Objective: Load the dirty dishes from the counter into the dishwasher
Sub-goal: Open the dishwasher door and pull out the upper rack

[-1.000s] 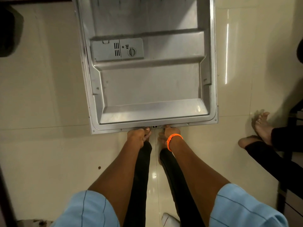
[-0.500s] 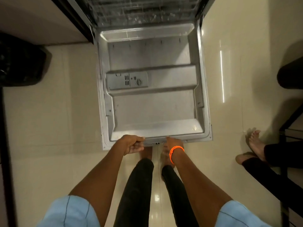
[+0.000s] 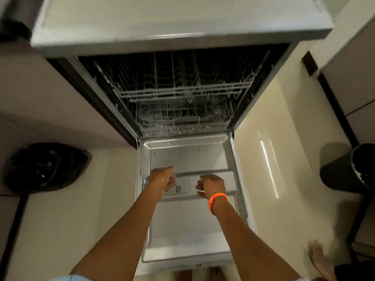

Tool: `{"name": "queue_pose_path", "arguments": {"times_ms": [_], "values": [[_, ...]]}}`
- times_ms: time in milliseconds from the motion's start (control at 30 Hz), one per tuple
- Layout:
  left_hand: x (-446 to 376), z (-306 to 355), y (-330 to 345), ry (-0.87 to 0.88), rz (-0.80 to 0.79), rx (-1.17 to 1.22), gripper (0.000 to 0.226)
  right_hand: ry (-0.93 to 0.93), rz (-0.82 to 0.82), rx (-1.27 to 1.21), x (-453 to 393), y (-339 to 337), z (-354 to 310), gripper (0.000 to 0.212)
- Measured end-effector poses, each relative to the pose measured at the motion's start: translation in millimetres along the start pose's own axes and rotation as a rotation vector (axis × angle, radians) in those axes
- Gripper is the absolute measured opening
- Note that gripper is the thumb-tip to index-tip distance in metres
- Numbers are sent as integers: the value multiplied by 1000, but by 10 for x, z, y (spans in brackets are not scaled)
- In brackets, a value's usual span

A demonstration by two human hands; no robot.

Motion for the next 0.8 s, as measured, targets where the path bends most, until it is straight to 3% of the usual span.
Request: {"name": "queue_pose_path", "arguments": {"times_ms": [233, 433, 667, 800], "values": [[63, 1328, 286, 210, -104, 287, 57, -252, 9, -75, 42, 89, -1480, 37], [-9, 2152, 454, 201, -171, 395, 79, -321, 29, -176, -29, 188, -2488, 56], [-180, 2433, 597, 113, -124, 228, 35, -150, -50, -214, -320, 237, -2880, 30], [-174, 2454, 594, 118, -127, 232, 22, -127, -76, -188, -386, 240, -2846, 18]]}}
Point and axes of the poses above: each hand's wrist, its own x-axis away from the middle knuckle, its own y-axis out of the palm, z = x × y, the point moved 1 cm from there along -x, towards the middle knuckle, and after that the axes turned 10 degrees about x, right-handed, at the moved point
